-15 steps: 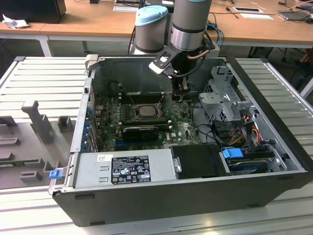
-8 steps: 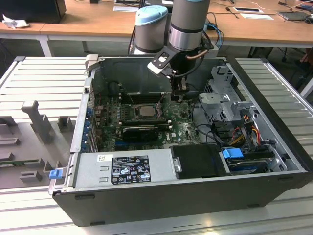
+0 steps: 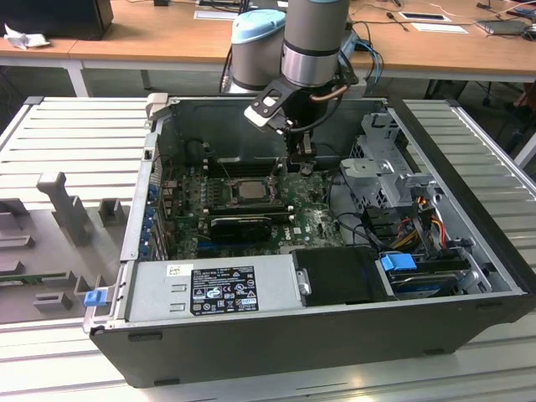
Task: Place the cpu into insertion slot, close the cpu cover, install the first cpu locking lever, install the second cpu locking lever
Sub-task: 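Close the cpu cover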
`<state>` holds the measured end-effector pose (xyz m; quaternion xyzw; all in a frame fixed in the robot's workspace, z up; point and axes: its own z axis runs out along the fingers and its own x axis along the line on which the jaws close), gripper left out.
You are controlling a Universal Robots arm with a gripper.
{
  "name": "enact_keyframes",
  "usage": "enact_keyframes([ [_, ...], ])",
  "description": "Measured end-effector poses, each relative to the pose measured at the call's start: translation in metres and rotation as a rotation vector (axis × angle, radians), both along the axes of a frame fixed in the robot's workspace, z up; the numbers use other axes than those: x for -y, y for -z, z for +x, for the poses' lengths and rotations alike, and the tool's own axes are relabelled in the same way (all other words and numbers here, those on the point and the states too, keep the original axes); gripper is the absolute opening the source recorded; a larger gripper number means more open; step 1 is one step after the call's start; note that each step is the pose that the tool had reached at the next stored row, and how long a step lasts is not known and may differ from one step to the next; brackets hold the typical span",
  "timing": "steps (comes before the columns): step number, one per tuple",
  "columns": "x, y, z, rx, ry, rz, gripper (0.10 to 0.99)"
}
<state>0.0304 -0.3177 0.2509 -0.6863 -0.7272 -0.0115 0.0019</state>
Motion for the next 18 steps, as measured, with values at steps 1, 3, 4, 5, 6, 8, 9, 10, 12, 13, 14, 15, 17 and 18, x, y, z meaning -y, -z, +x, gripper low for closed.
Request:
enact_keyframes([
  [1, 0.0000, 0.0002, -0.0020, 0.0001, 0.000, 0.000, 0.106],
  [3, 0.0000, 0.0012, -0.0090, 0.0000, 0.000, 0.000, 0.106],
  [4, 0.0000, 0.0021, -0.0128, 0.0000, 0.000, 0.000, 0.106],
  [5, 0.0000, 0.0026, -0.0166, -0.0001, 0.000, 0.000, 0.106],
  [6, 0.0000, 0.0030, -0.0198, -0.0001, 0.000, 0.000, 0.106],
  [8, 0.0000, 0.0043, -0.0249, 0.0000, 0.000, 0.000, 0.106],
  [9, 0.0000, 0.0052, -0.0269, 0.0000, 0.000, 0.000, 0.106],
  [10, 0.0000, 0.0063, -0.0285, 0.0000, 0.000, 0.000, 0.106],
  [12, 0.0000, 0.0088, -0.0313, -0.0001, 0.000, -0.001, 0.106],
  [13, 0.0000, 0.0105, -0.0324, 0.0000, 0.000, -0.001, 0.106],
  [14, 0.0000, 0.0119, -0.0330, 0.0000, 0.000, -0.001, 0.106],
  [15, 0.0000, 0.0138, -0.0337, 0.0000, 0.000, -0.001, 0.106],
  [17, 0.0000, 0.0164, -0.0370, -0.0001, -0.004, -0.001, 0.106],
  [18, 0.0001, 0.0166, -0.0383, -0.0001, -0.015, -0.001, 0.106],
])
